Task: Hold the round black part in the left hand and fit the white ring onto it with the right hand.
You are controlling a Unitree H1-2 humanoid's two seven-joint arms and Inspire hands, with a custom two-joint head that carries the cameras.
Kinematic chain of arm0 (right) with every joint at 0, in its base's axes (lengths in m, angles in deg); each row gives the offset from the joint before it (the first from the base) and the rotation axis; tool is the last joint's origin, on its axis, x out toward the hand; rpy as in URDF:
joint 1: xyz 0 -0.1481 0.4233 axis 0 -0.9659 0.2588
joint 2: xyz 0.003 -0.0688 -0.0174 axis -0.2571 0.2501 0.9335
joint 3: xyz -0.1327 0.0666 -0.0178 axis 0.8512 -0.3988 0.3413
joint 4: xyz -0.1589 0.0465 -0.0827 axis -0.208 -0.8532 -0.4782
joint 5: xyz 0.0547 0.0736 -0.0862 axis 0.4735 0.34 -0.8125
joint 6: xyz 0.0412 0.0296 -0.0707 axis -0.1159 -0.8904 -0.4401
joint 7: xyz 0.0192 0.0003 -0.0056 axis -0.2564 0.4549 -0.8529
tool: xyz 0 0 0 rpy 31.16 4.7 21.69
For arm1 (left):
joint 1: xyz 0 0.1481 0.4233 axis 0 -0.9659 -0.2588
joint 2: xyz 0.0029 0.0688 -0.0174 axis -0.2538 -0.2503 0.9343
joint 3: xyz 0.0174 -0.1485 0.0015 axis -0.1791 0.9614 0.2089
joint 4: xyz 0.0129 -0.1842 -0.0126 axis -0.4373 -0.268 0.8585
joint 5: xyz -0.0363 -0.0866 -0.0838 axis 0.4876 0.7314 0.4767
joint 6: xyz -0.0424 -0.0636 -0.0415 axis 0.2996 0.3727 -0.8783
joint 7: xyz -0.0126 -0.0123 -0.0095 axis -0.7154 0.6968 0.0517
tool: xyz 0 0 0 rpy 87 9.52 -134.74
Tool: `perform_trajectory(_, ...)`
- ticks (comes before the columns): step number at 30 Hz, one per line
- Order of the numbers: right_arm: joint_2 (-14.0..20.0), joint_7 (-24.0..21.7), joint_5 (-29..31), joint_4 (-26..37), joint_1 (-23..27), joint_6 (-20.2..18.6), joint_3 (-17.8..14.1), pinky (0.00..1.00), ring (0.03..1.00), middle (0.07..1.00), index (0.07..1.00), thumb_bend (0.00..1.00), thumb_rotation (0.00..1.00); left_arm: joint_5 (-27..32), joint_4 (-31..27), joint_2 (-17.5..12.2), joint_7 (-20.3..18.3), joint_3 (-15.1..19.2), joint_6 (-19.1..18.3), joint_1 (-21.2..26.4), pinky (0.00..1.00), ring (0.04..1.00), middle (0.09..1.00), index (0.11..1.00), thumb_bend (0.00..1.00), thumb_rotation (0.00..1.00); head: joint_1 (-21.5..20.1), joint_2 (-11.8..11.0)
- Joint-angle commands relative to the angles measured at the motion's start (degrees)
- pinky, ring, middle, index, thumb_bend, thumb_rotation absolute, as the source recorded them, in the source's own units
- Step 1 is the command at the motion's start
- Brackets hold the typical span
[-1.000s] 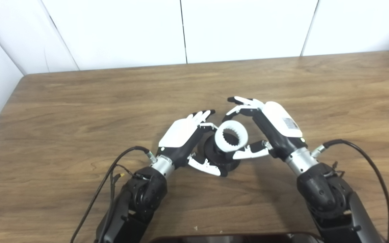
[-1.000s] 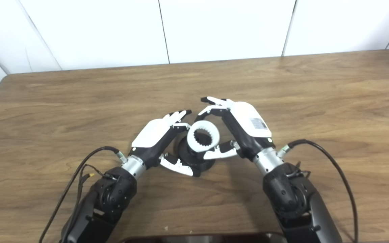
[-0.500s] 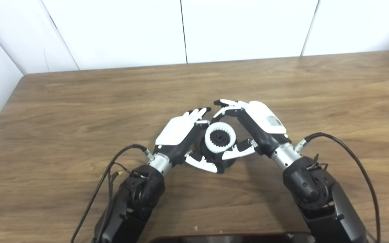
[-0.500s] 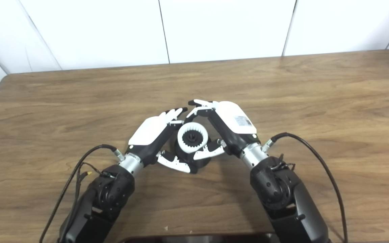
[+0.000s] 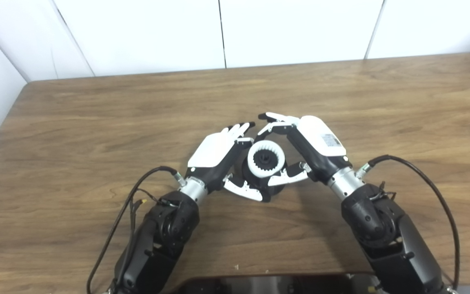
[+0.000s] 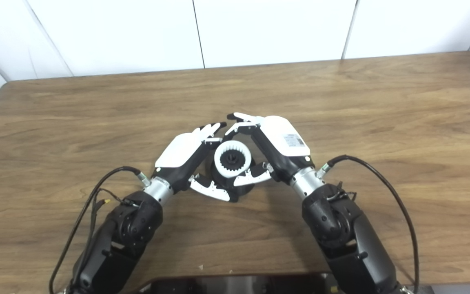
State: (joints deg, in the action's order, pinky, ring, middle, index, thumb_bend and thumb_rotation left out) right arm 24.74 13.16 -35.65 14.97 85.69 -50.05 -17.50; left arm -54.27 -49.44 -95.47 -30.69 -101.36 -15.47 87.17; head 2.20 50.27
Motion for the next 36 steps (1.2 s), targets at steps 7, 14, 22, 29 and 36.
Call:
perform_trajectory(7, 1.4, -2.9, -2.2, -0.1, 0.0, -1.8, 1.2, 0.86, 0.860, 0.887, 0.580, 0.66, 0.24, 0.8, -2.4, 0.3, -0.5, -0.3, 0.4, 1.4, 1.00, 1.000, 1.000, 0.610, 0.99, 0.37, 0.1, 0.2)
perform_trajectory(14, 2.4, -9.7, -2.8, 3.0, 1.6, -8.2, 0.9, 0.87, 0.946, 0.976, 0.850, 0.97, 0.56, 1.0, -2.1, 0.2, -0.5, -0.5, 0.3, 1.5, 1.00, 1.000, 1.000, 0.603, 0.98, 0.28, -0.3, 0.4)
perform_trajectory(22, 2.7, -10.9, -2.7, 3.7, 1.9, -9.2, 0.6, 0.89, 0.958, 0.988, 0.868, 1.00, 0.65, 1.5, -2.2, 0.0, -0.5, -0.5, -0.1, 1.7, 1.00, 1.000, 1.000, 0.603, 0.99, 0.32, -0.2, 0.4)
perform_trajectory(29, 2.9, -11.0, -2.5, 4.2, 2.1, -9.3, 0.0, 0.90, 0.954, 0.984, 0.857, 1.00, 0.64, 1.7, -2.4, 0.0, -0.7, -0.4, -0.4, 1.9, 1.00, 1.000, 1.000, 0.607, 1.00, 0.32, -0.2, 0.3)
perform_trajectory(36, 6.3, -11.7, 2.0, 5.7, 1.4, -8.2, -4.3, 0.89, 0.957, 0.996, 0.908, 1.00, 0.65, 1.3, -2.3, -0.2, -0.4, -0.5, -0.3, 2.0, 1.00, 1.000, 1.000, 0.609, 0.99, 0.37, -0.3, 0.2)
